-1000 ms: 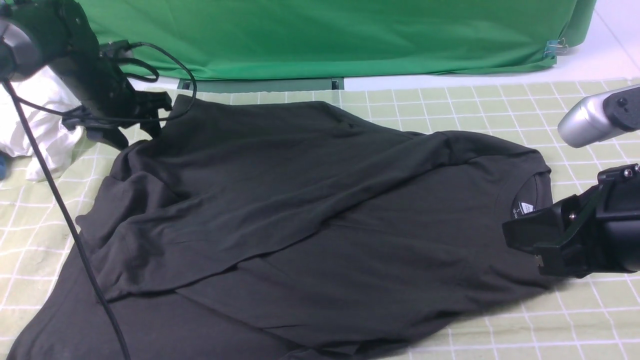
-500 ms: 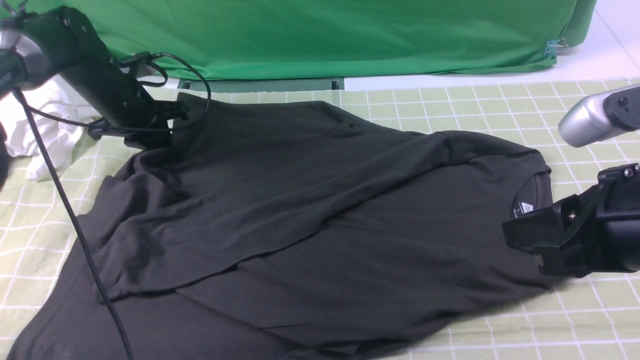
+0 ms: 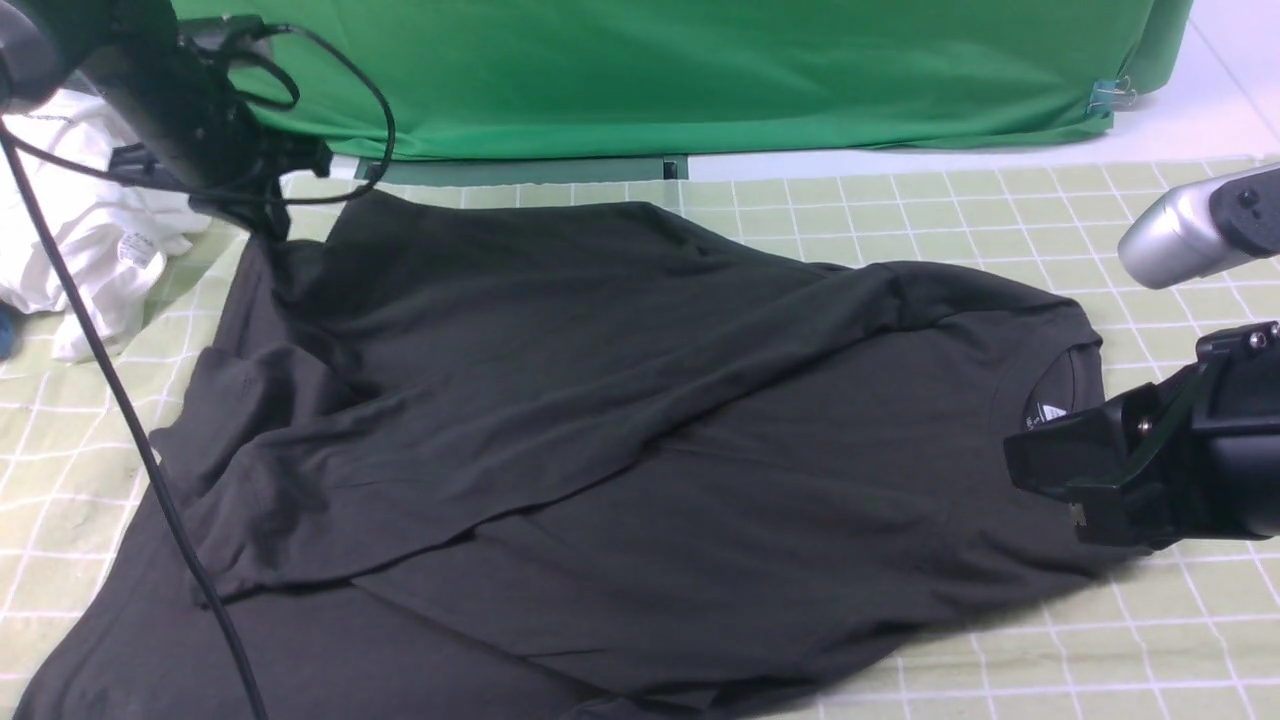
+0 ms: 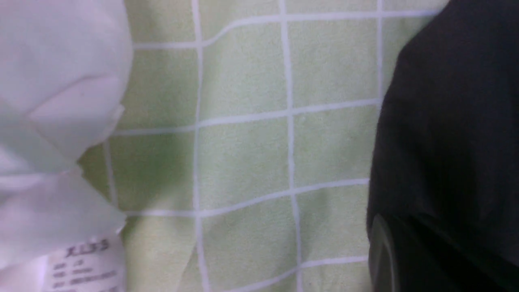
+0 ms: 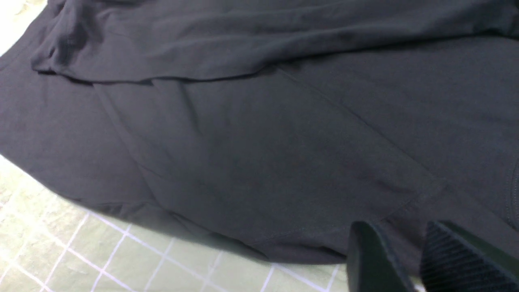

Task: Fold a long-sleeved shirt over a green coffee tablecloth.
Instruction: 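Grasp the near edge of the shirt at its hem and shoulder corners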

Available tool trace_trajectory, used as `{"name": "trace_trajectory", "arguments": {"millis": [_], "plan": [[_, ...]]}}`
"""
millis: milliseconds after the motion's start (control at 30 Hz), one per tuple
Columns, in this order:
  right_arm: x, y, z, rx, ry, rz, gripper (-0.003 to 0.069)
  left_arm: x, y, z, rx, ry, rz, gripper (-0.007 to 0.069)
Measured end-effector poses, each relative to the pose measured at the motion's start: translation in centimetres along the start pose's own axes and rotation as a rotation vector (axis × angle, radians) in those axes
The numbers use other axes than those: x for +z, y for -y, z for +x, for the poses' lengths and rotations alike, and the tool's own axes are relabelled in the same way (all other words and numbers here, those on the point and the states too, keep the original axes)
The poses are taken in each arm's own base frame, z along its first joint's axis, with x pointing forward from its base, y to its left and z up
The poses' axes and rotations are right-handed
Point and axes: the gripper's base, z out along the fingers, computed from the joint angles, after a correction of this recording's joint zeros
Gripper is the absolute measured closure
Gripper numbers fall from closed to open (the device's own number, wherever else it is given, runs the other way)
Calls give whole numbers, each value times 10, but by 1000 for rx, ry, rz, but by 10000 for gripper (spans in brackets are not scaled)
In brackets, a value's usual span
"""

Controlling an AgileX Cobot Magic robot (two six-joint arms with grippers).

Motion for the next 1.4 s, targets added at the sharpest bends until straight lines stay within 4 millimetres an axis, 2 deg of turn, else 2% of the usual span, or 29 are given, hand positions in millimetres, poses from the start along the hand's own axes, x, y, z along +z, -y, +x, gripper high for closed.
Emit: {"name": "trace_trajectory", "arguments": {"millis": [167,433,533,700,800,900,933,1167,1200,1233,1333,1367,1400], "plan": [[0,0,0,0,5,0,463,-1,-11,4,-48,-45,-122,619],[0,0,-2,0,27,1,463,-1,-11,8,-53,-85,-122,589],[0,0,-3,0,32,1,463,-2,-12,7,-46,-81,-138,509],[0,0,-4,9,39,1,463,-16,-13,-8,-59,35,-154,269],[0,0,-4,24,39,1,463,-22,-12,-16,-72,107,-146,174],[0,0,-4,32,39,0,463,-20,-12,-19,-81,142,-142,82],[0,0,-4,32,39,0,463,-14,-13,-19,-85,135,-139,61],[0,0,-4,50,39,0,461,34,-17,-8,-145,9,-137,46],[0,0,-4,50,39,0,461,35,-17,-7,-152,5,-136,47],[0,0,-4,51,39,-1,461,44,-17,-5,-171,-13,-131,62],[0,0,-4,51,39,-1,461,46,-15,-6,-183,-9,-107,104],[0,0,-4,51,39,-1,461,46,-13,-6,-180,-3,-91,134],[0,0,-4,51,39,-1,461,46,-10,-7,-169,3,-52,220]]}}
